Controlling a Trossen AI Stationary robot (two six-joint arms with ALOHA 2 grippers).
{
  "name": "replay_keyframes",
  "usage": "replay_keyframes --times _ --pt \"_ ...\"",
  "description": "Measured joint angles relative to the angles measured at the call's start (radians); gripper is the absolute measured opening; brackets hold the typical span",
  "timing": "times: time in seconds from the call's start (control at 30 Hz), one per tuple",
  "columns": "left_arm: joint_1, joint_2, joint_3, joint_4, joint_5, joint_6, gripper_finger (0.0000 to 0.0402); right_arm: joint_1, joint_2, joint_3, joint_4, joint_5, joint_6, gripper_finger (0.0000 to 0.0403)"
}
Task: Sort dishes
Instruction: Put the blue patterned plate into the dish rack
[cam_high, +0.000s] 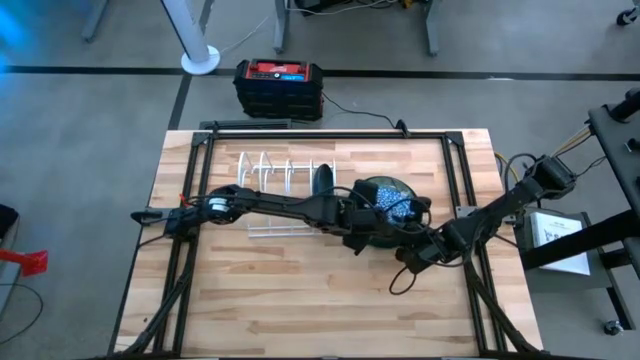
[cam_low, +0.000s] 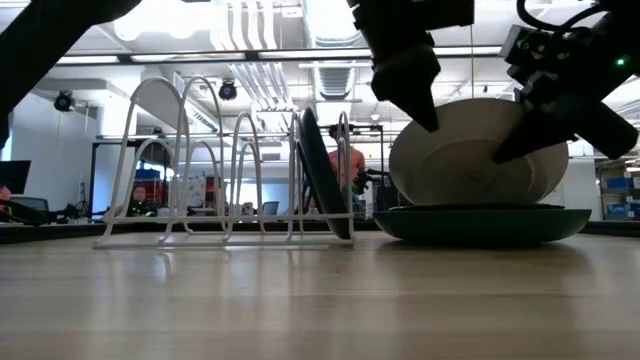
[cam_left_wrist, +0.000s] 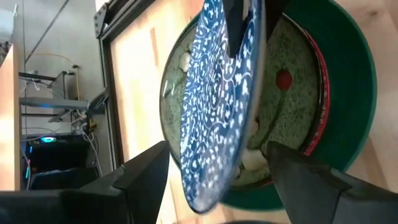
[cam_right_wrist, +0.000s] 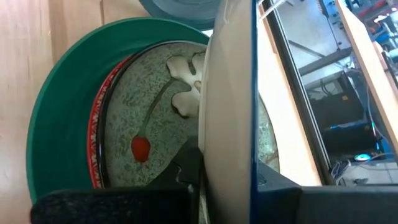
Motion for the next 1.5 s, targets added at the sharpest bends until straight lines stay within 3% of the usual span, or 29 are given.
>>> replay_keyframes --times 0.3,0.63,0.87,1.03,1.2,1.3,1.5 --pt "-0.044 -0.072 0.0 -0.051 -0.133 -0.051 0.0258 0.025 -0.021 0.031 -0.051 0.058 0.169 0.0022" --pt "-0.023 -0.173 -0.013 -0.216 -0.129 -0.065 0.0258 0.06 -0.032 0.097 -0.055 0.083 0.388 0.0019" --pt "-0.042 -0.439 -0.086 -0.247 -0.02 -0.119 0.0251 0.114 -0.032 0.131 -0.047 0.215 0.481 0.0019" --pt "-0.09 -0.646 -0.253 -0.087 0.074 -0.081 0.025 0.116 -0.036 0.173 -0.045 0.334 0.569 0.0019" --pt "-0.136 -0.891 -0.529 0.113 0.119 -0.067 0.025 0.123 -0.022 0.208 0.041 0.454 0.618 0.0018" --pt "-0.163 -1.034 -0.732 0.288 0.123 -0.062 0.025 0.124 0.004 0.233 0.215 0.502 0.52 0.0018" --pt "-0.18 -1.274 -1.057 0.564 0.124 -0.03 0.025 0.115 0.147 0.327 0.69 0.585 0.123 0.0018"
